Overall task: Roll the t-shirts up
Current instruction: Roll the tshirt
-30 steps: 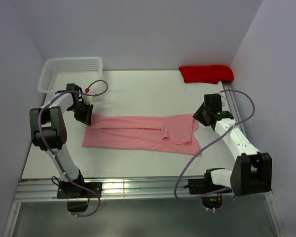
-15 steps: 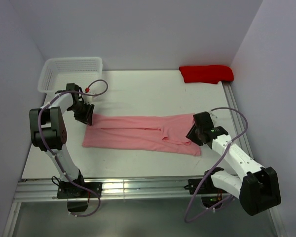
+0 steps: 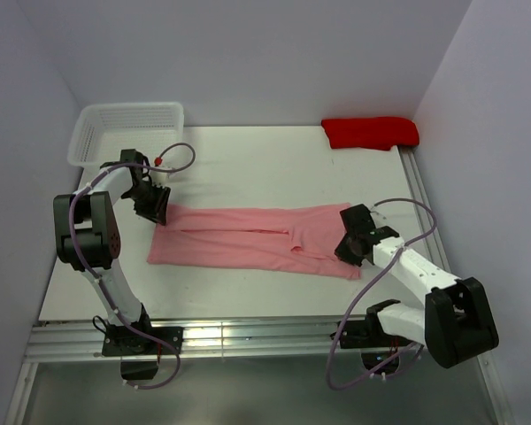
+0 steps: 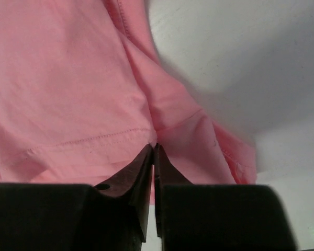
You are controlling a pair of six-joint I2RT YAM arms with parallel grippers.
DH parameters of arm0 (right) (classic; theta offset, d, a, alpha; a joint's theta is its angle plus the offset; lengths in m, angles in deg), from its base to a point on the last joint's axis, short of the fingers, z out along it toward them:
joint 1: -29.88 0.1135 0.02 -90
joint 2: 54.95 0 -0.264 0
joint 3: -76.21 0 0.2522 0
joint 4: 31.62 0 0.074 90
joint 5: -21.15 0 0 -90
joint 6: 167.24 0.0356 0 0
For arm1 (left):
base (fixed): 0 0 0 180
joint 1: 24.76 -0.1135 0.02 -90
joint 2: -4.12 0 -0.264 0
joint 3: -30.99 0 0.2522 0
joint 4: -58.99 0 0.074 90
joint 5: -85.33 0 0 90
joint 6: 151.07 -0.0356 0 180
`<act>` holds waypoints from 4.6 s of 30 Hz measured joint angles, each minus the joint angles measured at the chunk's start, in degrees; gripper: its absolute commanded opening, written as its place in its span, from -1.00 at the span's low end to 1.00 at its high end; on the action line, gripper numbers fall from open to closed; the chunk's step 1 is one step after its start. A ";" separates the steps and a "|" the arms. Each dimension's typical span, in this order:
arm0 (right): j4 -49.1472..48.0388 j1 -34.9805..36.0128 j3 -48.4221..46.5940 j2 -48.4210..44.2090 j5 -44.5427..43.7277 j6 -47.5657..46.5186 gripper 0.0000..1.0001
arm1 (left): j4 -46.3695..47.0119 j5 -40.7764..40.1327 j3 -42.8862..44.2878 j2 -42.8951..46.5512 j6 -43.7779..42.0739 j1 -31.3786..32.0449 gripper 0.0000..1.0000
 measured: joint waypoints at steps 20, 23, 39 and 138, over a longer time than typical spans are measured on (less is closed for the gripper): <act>3.15 -1.40 2.19 -5.88 -1.88 1.77 -0.58 | 0.17 -1.42 -0.57 0.00 -0.07 0.11 -0.29; 3.30 -1.42 2.38 -5.92 -1.07 2.14 -0.21 | -0.02 -0.87 -0.57 0.02 -0.09 0.11 -0.08; 1.84 -11.58 -7.34 0.22 1.16 -4.68 0.38 | -6.56 7.76 7.50 6.75 -0.70 0.11 0.19; 15.63 44.83 -82.07 66.82 -5.01 16.00 0.03 | -6.23 30.71 18.18 -17.38 1.07 6.97 0.32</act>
